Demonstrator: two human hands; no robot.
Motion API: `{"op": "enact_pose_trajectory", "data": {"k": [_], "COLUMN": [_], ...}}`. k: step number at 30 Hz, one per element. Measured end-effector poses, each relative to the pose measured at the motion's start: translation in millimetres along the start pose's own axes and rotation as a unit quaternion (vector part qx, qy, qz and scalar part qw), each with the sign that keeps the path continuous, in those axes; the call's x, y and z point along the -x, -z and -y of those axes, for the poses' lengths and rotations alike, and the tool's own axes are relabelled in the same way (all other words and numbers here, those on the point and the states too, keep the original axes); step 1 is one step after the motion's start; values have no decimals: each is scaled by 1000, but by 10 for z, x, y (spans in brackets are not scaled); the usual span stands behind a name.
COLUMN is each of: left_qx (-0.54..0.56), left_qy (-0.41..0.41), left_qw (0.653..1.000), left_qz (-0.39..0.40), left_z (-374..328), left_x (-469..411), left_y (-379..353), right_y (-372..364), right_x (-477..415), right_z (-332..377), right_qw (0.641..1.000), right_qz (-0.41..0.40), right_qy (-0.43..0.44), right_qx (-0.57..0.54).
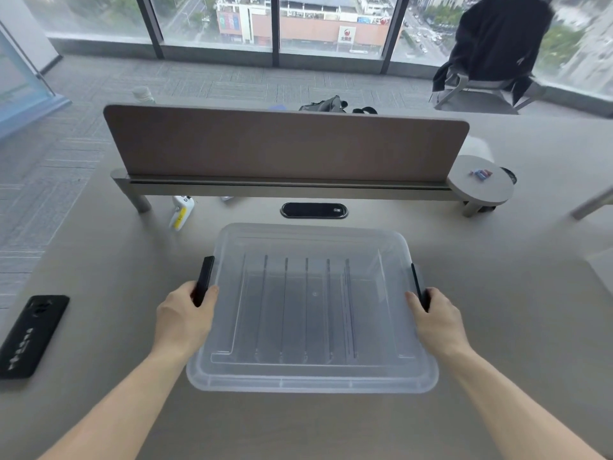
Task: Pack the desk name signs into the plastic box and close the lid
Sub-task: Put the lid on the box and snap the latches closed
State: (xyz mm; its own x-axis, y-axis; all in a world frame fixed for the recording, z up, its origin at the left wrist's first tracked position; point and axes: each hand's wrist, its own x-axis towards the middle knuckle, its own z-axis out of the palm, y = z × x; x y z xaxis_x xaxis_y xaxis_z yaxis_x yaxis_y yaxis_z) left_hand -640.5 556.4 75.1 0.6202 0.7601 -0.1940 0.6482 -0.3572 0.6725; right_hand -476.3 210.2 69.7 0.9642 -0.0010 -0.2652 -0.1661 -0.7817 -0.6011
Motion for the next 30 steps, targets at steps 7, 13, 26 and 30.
{"op": "enact_pose_trajectory", "data": {"k": [7,13,26,30], "left_qx": [-74,-153,-212,-273], "left_qy": [-20,-27,-292,-311], "left_qw": [996,986,932,906], "left_qz": [-42,-60,38,92], "left_z": [-9,-56,-549,-576], "left_x": [-2,28,257,201], "left_y": [-27,-50,-571,-802], "right_y": [-129,-181,-635,-813], "right_x": [27,60,349,323], "right_z": [33,117,812,827], "right_qw": [999,994,923,912], "right_qz": [-30,-47,-5,73], "right_qy": [0,-8,315,308], "right_qx": [33,98,223,261]}}
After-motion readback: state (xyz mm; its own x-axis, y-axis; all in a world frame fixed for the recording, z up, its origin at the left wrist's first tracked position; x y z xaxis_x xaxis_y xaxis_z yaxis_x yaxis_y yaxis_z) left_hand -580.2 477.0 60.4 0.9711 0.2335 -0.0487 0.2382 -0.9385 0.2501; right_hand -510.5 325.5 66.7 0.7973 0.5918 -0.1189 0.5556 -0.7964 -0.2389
